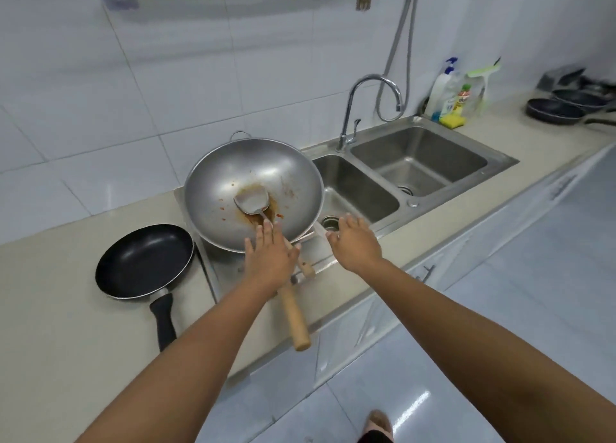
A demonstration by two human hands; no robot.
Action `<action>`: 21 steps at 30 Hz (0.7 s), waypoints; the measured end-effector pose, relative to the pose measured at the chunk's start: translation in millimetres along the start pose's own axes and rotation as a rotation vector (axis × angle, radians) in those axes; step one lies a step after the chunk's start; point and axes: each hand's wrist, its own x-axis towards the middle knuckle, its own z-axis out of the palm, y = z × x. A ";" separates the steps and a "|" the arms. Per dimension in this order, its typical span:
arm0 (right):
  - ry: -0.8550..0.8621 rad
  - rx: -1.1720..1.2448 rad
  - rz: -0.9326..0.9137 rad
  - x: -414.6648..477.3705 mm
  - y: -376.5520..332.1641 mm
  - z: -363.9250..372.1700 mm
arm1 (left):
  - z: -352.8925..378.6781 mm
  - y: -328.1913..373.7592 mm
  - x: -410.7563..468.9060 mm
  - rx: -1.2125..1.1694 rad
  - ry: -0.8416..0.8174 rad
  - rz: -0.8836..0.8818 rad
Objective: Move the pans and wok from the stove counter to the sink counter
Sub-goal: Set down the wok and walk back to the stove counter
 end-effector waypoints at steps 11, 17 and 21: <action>-0.094 -0.055 0.369 14.8 205.9 -27.0 | 64.6 196.6 77.9 0.292 -0.267 0.378; -0.107 -0.041 0.513 12.4 325.2 -69.2 | 96.9 325.4 112.0 0.307 -0.325 0.505; -0.136 -0.048 0.594 7.4 394.7 -85.7 | 123.6 393.2 127.3 0.329 -0.368 0.578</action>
